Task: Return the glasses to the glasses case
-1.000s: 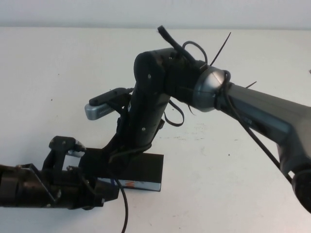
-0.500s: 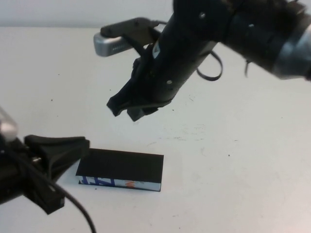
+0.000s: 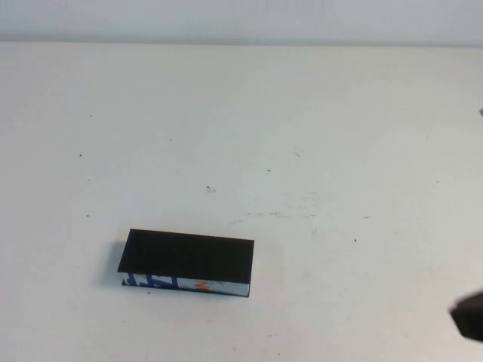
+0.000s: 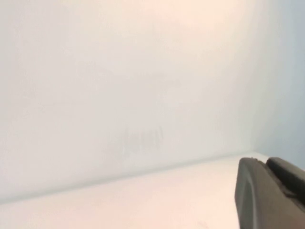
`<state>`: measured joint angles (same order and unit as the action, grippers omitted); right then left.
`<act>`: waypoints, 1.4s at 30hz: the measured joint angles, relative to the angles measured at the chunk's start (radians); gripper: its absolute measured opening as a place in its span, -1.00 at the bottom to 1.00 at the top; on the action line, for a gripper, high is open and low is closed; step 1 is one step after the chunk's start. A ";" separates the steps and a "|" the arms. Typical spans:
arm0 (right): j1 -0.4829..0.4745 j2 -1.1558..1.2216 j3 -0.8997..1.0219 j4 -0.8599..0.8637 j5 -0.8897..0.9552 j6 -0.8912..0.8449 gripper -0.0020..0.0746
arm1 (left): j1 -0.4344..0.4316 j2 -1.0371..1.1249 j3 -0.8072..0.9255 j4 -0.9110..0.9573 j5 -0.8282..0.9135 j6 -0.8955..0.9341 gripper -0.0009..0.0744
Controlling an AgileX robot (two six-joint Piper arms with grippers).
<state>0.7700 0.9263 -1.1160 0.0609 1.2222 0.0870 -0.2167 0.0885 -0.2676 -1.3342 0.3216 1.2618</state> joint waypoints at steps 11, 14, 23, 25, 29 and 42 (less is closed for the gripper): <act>0.000 -0.629 0.314 0.000 -0.034 0.144 -0.98 | 0.000 -0.100 0.229 -0.006 -0.180 0.011 -0.98; 0.000 -0.704 0.361 0.000 -0.125 0.145 -0.98 | 0.000 -0.100 0.282 -0.008 -0.255 0.042 -0.98; 0.000 -0.798 0.600 0.004 -0.530 0.132 -0.98 | 0.000 -0.100 0.294 -0.031 -0.329 0.060 -0.98; 0.000 -0.798 0.664 0.004 -0.629 0.132 -0.98 | 0.000 -0.100 0.294 -0.032 -0.329 0.060 -0.98; 0.000 -0.798 0.766 0.004 -0.707 0.132 -0.98 | 0.000 -0.100 0.294 -0.032 -0.331 0.060 -0.98; -0.065 -0.813 0.982 -0.155 -0.884 0.130 -0.98 | 0.000 -0.100 0.294 -0.045 -0.337 0.062 -0.98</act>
<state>0.7047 0.1135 -0.1337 -0.0943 0.3377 0.2173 -0.2167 -0.0112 0.0262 -1.3792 -0.0149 1.3237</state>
